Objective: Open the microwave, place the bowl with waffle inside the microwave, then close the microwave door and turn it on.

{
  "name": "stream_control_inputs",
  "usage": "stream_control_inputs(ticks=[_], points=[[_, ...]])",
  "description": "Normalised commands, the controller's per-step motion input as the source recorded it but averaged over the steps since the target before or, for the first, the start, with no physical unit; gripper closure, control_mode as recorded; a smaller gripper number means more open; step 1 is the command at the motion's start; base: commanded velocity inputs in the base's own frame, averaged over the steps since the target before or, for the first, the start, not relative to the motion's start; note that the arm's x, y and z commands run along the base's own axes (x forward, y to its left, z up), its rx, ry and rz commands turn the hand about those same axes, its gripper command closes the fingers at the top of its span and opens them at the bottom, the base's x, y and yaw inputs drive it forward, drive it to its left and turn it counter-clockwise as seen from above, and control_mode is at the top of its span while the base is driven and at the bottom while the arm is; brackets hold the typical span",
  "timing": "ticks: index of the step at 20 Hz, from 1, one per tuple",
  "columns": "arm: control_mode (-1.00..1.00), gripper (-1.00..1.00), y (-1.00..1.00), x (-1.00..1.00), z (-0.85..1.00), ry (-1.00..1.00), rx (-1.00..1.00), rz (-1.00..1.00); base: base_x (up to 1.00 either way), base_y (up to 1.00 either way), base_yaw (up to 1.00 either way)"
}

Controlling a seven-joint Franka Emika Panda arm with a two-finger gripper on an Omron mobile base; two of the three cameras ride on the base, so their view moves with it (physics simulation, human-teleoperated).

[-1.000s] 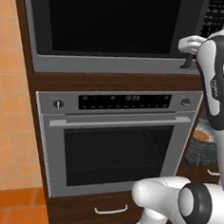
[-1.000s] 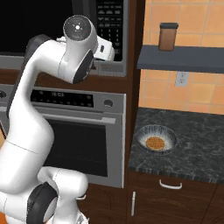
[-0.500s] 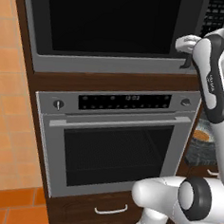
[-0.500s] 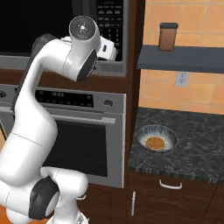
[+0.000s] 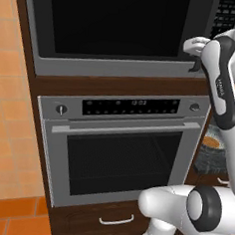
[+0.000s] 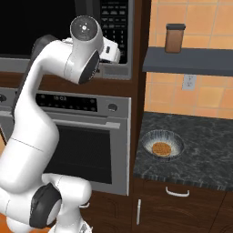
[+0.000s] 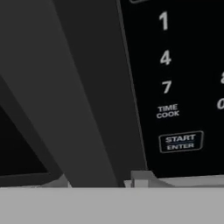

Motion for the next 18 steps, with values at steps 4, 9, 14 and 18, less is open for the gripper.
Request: stream_control_inputs(ticks=[4,9,14,18], points=[[-1.0,1.0,0.16,-0.73,0.0,-0.04,-0.05,0.11,0.0,0.0,0.0],[-1.0,1.0,0.34,-1.0,0.0,-0.19,-0.08,-0.01,0.0,0.0,0.0],[-1.0,1.0,-0.1,-1.0,0.0,-0.02,-0.07,-0.35,0.0,0.0,0.0],[-1.0,1.0,0.04,-1.0,-0.09,0.01,-0.27,-0.47,0.0,0.0,0.0]])
